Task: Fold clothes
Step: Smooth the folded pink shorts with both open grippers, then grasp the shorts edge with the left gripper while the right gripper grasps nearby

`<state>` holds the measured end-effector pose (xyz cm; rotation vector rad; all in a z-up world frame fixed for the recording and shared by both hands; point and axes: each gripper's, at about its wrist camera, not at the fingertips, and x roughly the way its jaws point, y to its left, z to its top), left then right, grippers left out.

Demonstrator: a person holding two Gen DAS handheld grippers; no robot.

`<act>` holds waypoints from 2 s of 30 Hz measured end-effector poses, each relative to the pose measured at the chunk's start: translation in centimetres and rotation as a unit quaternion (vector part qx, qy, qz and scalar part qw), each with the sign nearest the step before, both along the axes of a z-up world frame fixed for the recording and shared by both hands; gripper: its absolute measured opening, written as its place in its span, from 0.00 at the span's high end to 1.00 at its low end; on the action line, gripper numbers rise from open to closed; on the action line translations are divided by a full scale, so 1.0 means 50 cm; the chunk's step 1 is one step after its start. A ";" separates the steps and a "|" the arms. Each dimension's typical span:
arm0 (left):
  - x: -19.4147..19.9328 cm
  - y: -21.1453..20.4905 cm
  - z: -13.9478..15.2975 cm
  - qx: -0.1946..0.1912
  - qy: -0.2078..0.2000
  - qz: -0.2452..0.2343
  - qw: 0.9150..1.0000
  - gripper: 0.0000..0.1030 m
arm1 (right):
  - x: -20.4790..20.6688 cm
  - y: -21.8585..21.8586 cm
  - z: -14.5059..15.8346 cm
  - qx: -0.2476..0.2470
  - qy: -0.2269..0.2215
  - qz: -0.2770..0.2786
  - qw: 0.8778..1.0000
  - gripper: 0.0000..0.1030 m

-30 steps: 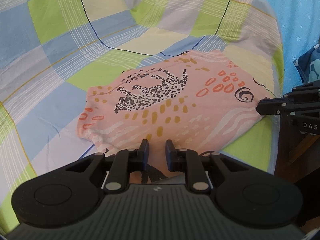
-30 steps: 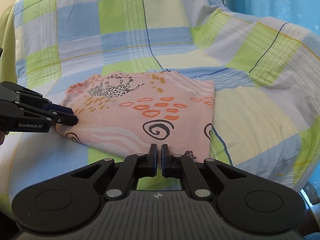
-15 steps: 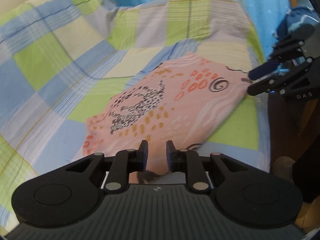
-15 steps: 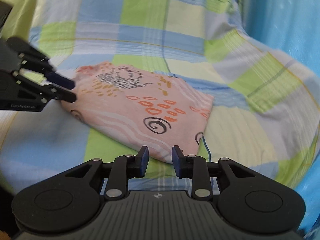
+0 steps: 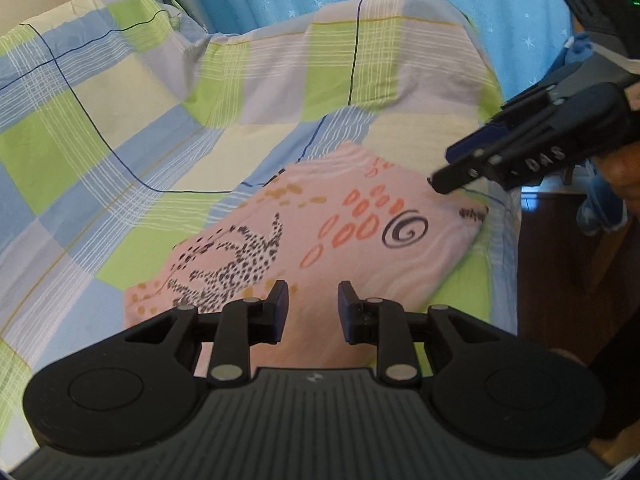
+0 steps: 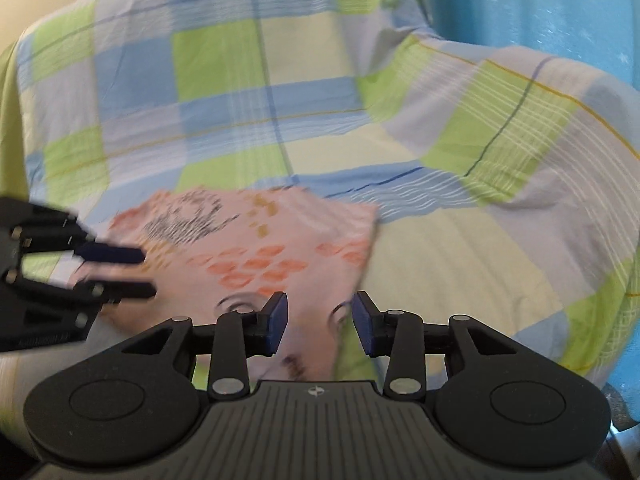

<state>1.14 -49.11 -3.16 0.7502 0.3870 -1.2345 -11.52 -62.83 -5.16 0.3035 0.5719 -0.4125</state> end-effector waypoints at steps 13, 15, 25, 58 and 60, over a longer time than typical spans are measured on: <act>0.303 0.022 0.041 -0.101 0.111 0.277 0.949 0.43 | 0.099 -0.162 -0.021 0.034 -0.054 -0.018 0.998 0.53; 0.329 0.026 0.036 -0.103 0.130 0.283 0.945 0.43 | 0.102 -0.180 -0.036 0.055 -0.055 -0.023 0.997 0.53; 0.365 0.025 -0.011 -0.095 0.204 0.279 0.934 0.66 | 0.103 -0.189 -0.060 0.096 -0.069 -0.032 0.992 0.67; 0.367 0.052 0.018 -0.182 0.190 0.263 0.928 0.98 | 0.105 -0.168 -0.043 0.050 -0.088 -0.058 0.993 0.99; 0.368 0.053 0.021 -0.189 0.190 0.263 0.927 0.98 | 0.102 -0.163 -0.023 0.028 -0.101 -0.058 0.993 0.99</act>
